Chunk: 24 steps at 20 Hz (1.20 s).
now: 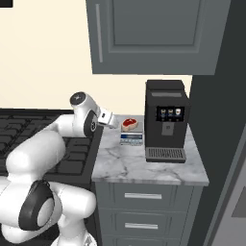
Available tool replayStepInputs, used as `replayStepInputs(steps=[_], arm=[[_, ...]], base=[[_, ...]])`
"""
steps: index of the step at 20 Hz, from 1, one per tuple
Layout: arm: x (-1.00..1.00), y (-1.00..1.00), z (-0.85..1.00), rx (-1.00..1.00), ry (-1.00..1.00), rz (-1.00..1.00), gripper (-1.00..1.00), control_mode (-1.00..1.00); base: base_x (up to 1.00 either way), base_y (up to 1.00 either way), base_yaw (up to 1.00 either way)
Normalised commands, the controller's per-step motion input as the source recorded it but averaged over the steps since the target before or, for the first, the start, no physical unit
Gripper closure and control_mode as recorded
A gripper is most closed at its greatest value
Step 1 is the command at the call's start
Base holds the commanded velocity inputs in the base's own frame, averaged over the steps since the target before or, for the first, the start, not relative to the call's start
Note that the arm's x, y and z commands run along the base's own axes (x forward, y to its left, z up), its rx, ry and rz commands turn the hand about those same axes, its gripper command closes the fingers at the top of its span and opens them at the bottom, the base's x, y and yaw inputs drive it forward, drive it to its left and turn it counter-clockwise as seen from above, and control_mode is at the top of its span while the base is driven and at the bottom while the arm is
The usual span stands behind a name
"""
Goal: Take the steak from the fridge and place it on the digital scale on the counter by the fridge. Wait a few seconds for a reading, then move it to the plate on the dining counter.
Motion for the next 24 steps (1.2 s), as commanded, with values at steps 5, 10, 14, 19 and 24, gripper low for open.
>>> replayStepInputs(steps=[5,10,14,19,24], arm=[[0.85,-0.2,-0.11,0.0,0.09,-0.1,-1.0,-1.0],[0.41,-0.5,-0.05,0.02,0.1,0.0,-1.0,-1.0],[0.18,-0.32,-0.31,0.13,0.01,0.0,-1.0,-1.0],[0.0,-0.05,-0.28,0.16,0.0,0.01,-1.0,-1.0],[0.2,0.0,-0.01,0.04,0.03,0.0,-1.0,-1.0]], base=[[0.0,0.0,0.0],[0.0,0.0,0.0],[0.0,0.0,0.0],[0.0,0.0,0.0],[0.0,0.0,0.0]])
